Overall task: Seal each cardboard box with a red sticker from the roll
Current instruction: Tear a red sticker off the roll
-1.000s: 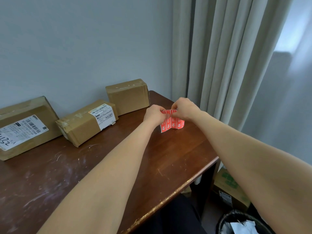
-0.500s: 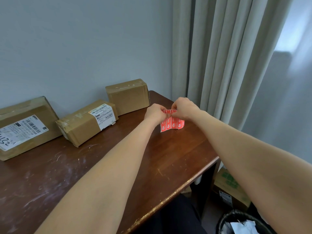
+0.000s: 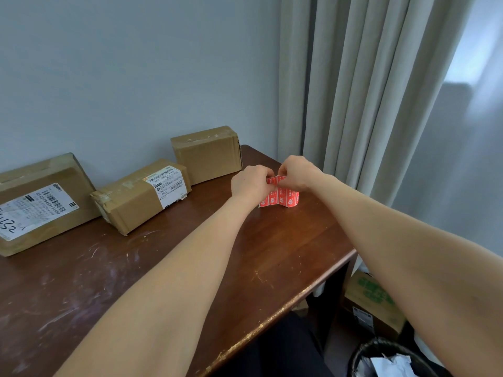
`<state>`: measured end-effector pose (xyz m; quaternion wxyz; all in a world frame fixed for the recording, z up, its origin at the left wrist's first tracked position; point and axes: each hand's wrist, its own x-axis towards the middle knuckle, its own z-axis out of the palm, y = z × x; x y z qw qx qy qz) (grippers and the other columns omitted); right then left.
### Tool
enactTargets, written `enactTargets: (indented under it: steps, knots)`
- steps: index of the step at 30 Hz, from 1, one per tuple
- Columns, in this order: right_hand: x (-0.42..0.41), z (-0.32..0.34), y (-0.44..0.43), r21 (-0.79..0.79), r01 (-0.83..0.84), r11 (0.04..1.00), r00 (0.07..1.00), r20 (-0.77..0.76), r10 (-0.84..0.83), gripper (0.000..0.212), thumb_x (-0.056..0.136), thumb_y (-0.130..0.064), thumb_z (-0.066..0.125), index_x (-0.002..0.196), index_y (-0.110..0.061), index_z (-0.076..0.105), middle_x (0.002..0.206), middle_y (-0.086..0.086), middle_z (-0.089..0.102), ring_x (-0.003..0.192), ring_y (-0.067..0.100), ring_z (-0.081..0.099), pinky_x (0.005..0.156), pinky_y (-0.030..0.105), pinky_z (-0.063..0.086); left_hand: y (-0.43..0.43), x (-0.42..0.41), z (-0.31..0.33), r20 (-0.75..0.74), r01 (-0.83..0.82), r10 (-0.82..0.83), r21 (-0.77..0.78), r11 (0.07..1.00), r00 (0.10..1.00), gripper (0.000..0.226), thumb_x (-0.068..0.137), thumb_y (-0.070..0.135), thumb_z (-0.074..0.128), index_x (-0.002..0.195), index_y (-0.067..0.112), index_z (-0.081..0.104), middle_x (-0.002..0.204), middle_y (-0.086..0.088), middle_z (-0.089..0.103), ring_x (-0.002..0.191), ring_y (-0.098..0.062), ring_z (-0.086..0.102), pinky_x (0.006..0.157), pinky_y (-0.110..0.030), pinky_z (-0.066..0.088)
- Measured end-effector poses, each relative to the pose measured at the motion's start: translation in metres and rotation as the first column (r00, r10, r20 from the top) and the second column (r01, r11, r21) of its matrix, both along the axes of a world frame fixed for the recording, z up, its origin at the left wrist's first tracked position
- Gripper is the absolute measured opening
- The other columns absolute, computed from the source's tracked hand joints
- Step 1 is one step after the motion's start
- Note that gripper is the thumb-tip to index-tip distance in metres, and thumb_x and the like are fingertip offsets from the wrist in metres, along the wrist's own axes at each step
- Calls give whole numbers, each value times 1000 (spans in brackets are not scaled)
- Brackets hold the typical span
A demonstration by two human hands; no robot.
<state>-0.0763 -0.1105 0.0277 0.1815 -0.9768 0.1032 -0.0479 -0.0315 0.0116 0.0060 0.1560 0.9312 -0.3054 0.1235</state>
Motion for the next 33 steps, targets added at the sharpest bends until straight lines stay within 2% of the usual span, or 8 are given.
enactTargets:
  steps: [5, 10, 19, 27, 33]
  knots:
    - [1, 1, -1, 9, -9, 1000, 1000, -16, 9, 28, 91, -19, 59, 115, -6, 68, 107, 13, 69, 90, 25, 67, 71, 31, 54, 0, 0, -2, 62, 49, -50, 17, 999, 997, 22, 95, 37, 52, 111, 29, 65, 102, 2, 70, 90, -18, 64, 60, -26, 43]
    - [1, 0, -1, 22, -22, 1000, 999, -24, 22, 30, 92, -19, 59, 119, -7, 66, 111, 13, 68, 95, 26, 67, 71, 28, 52, 1, 0, -6, 76, 71, -71, 5, 997, 995, 25, 95, 37, 52, 115, 28, 63, 108, 2, 69, 95, -19, 64, 63, -26, 44]
    - [3, -1, -3, 37, -33, 999, 999, -16, 33, 32, 92, -20, 61, 121, -8, 66, 114, 13, 68, 99, 26, 67, 83, 34, 57, 4, 2, -10, 79, 77, -76, -5, 997, 994, 22, 94, 37, 54, 113, 28, 63, 109, 2, 69, 98, -19, 64, 67, -28, 45]
    - [1, 0, -5, 28, -39, 999, 999, -11, 39, 31, 90, -19, 62, 119, -7, 67, 110, 14, 69, 94, 25, 67, 78, 31, 56, 2, 6, -6, 17, 30, -30, -5, 1000, 999, 17, 95, 39, 51, 104, 29, 63, 97, 3, 69, 77, -14, 57, 51, -22, 35]
    - [1, -3, -5, 43, -32, 999, 999, 9, 32, 32, 92, -24, 61, 119, -8, 67, 112, 13, 69, 97, 24, 67, 83, 34, 57, 3, 4, -3, 24, 71, -72, 36, 997, 997, 20, 96, 39, 50, 109, 30, 61, 101, 2, 69, 84, -15, 63, 49, -21, 34]
